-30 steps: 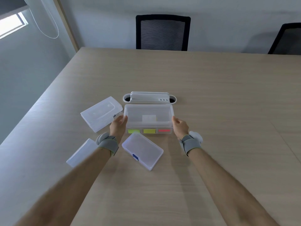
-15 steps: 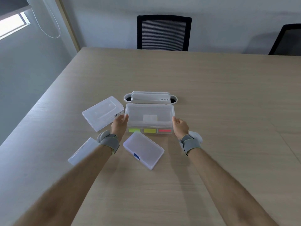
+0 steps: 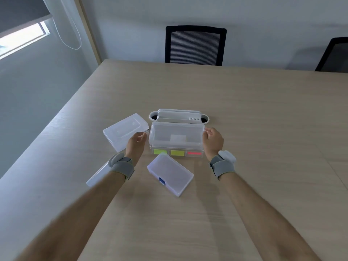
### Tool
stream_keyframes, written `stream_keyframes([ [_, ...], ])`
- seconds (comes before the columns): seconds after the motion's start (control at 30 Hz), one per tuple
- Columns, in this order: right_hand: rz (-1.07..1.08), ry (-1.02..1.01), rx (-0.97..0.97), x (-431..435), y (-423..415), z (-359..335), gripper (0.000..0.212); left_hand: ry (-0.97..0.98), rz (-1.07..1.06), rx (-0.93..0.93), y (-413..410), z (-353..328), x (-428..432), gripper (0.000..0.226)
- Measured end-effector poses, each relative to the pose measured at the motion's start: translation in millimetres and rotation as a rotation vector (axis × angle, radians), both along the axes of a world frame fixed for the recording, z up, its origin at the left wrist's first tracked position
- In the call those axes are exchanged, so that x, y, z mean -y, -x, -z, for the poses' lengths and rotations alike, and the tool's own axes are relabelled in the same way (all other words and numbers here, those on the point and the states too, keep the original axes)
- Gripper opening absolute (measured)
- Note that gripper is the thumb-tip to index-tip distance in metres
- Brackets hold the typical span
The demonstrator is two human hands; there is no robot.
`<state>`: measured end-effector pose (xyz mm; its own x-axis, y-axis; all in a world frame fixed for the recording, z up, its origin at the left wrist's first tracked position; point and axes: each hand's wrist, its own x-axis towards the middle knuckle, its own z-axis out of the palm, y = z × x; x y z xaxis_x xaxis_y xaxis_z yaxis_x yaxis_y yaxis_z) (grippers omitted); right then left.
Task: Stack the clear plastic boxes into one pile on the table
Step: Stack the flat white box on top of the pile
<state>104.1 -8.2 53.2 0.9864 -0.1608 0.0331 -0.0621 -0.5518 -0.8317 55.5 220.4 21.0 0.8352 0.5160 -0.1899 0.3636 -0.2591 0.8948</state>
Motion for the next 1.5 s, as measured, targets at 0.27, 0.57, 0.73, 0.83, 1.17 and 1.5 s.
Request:
stream_keyframes([
  [0.27, -0.192, -0.003, 0.042, -49, 11, -8, 0.029, -0.104, -0.074, 0.016, 13, -4, -34, 0.037],
  [0.57, -0.459, 0.179, 0.029, -96, 10, 4, 0.032, -0.23, -0.06, -0.077, 20, 5, -82, 0.057],
  [0.73, -0.536, 0.301, 0.041, -108, 5, 15, 0.033, -0.307, -0.02, -0.141, 12, 11, -104, 0.082],
  [0.83, -0.543, 0.346, 0.068, -108, 4, 21, 0.033, -0.327, 0.036, -0.213, 5, 12, -113, 0.097],
  [1.17, -0.532, 0.367, 0.094, -106, 3, 29, 0.032, -0.353, 0.154, -0.349, -20, 15, -125, 0.116],
  [1.5, -0.53, 0.36, 0.104, -105, 5, 29, 0.033, -0.396, 0.093, -0.38, -14, 17, -113, 0.099],
])
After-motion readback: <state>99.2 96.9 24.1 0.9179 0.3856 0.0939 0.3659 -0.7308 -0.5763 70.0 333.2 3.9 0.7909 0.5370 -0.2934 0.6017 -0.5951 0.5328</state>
